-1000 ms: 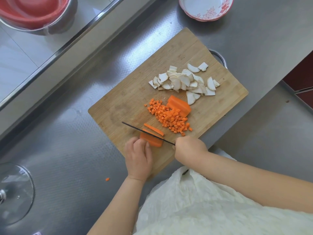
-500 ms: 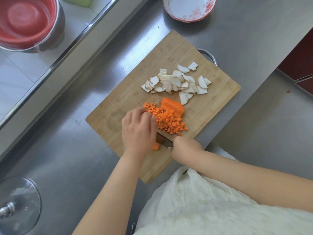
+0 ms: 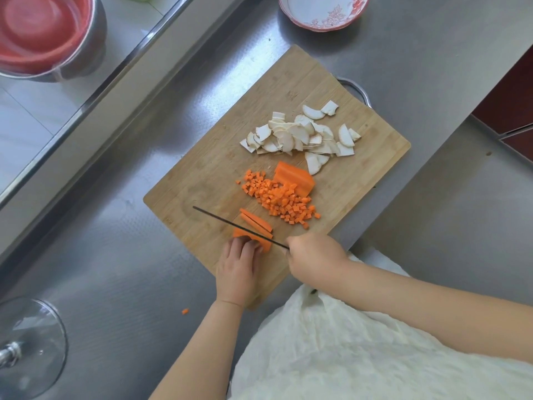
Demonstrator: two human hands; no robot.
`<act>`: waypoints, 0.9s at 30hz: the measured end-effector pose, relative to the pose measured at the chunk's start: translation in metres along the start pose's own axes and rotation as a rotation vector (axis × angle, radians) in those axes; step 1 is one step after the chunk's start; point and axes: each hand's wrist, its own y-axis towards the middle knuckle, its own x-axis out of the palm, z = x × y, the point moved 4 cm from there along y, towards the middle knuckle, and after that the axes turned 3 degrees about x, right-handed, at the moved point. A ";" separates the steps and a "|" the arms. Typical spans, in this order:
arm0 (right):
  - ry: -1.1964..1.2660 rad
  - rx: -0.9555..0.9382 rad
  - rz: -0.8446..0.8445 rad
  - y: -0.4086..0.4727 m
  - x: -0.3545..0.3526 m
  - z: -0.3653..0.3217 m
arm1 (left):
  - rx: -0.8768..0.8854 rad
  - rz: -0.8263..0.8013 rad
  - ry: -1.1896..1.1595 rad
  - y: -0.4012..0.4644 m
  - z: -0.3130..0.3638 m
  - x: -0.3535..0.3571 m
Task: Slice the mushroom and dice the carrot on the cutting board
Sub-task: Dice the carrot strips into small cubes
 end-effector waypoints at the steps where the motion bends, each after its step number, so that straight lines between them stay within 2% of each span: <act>1: -0.023 -0.003 -0.017 -0.001 0.001 -0.001 | -0.005 0.012 -0.001 0.002 0.000 0.000; 8: -0.062 0.032 -0.071 -0.002 0.004 -0.002 | 0.010 0.042 -0.009 0.005 -0.004 0.002; 19: -0.082 0.011 -0.063 -0.002 0.005 0.000 | 0.032 0.094 -0.032 0.000 -0.008 0.005; 27: -0.101 0.138 -0.196 0.002 -0.002 -0.010 | 0.050 0.129 -0.030 0.001 -0.009 0.006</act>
